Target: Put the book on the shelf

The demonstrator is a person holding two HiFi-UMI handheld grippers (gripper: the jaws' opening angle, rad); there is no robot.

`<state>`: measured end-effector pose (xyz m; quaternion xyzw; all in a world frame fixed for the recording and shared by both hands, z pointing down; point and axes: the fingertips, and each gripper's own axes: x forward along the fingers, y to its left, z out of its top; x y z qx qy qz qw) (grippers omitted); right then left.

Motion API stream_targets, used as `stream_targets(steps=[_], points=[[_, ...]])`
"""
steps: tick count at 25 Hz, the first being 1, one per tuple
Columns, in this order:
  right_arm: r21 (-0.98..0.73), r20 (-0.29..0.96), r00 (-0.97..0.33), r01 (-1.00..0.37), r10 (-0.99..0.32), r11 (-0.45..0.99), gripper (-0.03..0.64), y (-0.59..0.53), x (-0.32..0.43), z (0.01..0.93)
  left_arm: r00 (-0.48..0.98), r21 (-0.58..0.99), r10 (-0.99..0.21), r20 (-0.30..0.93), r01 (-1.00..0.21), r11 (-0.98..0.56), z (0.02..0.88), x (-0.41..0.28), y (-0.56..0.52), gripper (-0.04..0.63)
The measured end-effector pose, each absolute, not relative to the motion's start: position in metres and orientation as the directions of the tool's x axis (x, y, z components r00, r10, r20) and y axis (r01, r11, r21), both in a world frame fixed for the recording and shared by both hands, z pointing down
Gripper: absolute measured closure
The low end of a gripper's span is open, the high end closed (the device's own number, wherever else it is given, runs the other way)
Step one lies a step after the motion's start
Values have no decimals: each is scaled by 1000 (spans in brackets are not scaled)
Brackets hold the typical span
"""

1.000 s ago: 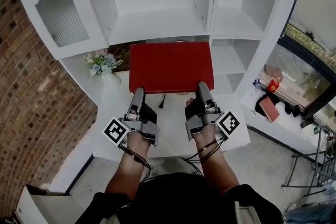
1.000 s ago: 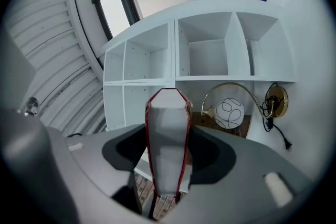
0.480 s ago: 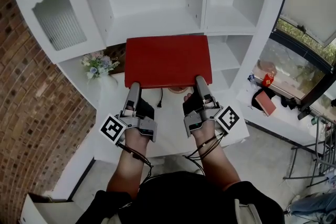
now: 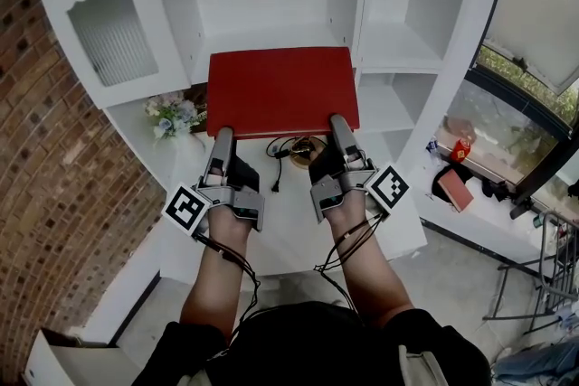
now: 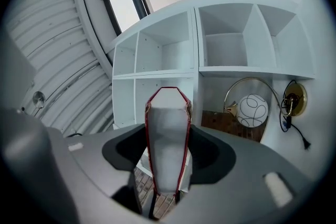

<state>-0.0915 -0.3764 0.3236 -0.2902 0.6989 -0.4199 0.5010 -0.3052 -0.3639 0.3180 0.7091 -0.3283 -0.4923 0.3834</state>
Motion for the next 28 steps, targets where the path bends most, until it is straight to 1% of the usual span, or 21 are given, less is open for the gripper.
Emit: stream_targets(steps=[7, 11, 18, 22, 28], points=[[-915, -374, -345, -12, -861, 402, 367, -417, -100, 317, 265, 902, -877, -401, -54, -429, 320, -314, -403, 373], [-930, -336, -344, -25, -876, 367, 365, -435, -99, 314, 259, 913, -889, -378, -54, -404, 319, -315, -418, 373], [-960, -264, -345, 3, -901, 281, 362, -459, -100, 324, 260, 919, -903, -343, -108, -380, 319, -316, -435, 373], [-962, -241, -333, -42, -912, 269, 354, -471, -96, 323, 267, 913, -900, -345, -127, -388, 317, -313, -447, 373], [-959, -245, -339, -55, -908, 279, 356, -493, -97, 318, 271, 911, -899, -343, -135, -389, 314, -314, -468, 368]])
